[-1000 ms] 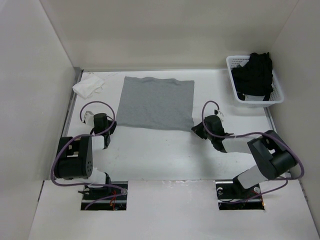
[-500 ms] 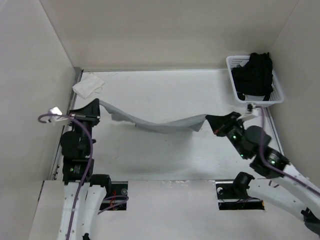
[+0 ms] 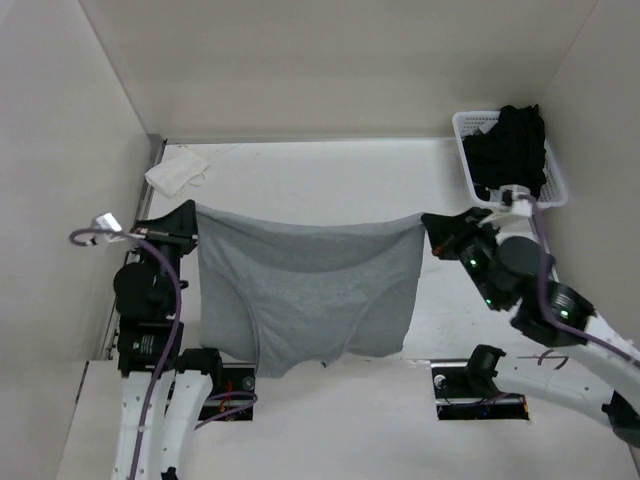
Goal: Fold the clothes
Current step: Fold the tank top
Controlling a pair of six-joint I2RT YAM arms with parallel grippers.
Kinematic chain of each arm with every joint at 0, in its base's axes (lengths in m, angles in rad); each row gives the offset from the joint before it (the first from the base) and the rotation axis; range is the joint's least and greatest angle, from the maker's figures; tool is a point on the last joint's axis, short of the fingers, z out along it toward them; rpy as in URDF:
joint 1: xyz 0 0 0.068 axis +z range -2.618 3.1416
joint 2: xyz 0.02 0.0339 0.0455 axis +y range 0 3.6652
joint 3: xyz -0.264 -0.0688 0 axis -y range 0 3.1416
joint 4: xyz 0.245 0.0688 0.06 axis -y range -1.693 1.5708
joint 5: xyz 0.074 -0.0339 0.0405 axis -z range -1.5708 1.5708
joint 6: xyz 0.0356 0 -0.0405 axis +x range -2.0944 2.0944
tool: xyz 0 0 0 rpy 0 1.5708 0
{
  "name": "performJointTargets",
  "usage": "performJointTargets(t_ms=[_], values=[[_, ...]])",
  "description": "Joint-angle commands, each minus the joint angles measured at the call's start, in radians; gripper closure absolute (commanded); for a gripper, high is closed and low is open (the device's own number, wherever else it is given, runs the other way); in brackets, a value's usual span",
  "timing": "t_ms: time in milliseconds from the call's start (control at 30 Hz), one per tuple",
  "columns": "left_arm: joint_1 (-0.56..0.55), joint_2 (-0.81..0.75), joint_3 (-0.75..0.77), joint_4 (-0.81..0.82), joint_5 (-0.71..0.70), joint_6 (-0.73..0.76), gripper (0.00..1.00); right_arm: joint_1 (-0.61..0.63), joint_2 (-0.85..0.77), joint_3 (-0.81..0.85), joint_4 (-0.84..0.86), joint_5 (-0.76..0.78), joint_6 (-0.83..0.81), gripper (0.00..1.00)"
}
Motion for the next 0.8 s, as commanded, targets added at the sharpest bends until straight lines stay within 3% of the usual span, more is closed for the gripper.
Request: performJointTargets(t_ms=[0, 100, 200, 300, 433, 600, 767], values=[[-0.002, 0.113, -0.105, 0.018, -0.021, 0.011, 1.00, -0.231, 0.087, -0.112, 0.073, -0.272, -0.004, 0.99], [-0.001, 0.275, -0.188, 0.127, -0.032, -0.005, 1.00, -0.454, 0.239, -0.220, 0.246, -0.531, 0.033, 0.99], [0.004, 0.554, -0.208, 0.312, -0.075, -0.012, 1.00, -0.594, 0.492, -0.230, 0.418, -0.682, 0.061, 0.99], [0.027, 0.887, -0.118, 0.470, -0.063, -0.028, 1.00, -0.686, 0.762, -0.115, 0.510, -0.736, 0.064, 0.99], [0.031, 1.206, 0.109, 0.517, -0.028, -0.047, 1.00, -0.769, 1.041, 0.115, 0.505, -0.786, 0.062, 0.99], [0.031, 1.372, 0.311, 0.469, 0.014, -0.055, 1.00, -0.829, 1.207, 0.313, 0.445, -0.813, 0.065, 0.99], [0.044, 1.392, 0.346, 0.465, 0.040, -0.064, 1.00, -0.866, 1.203, 0.327, 0.439, -0.819, 0.070, 0.99]])
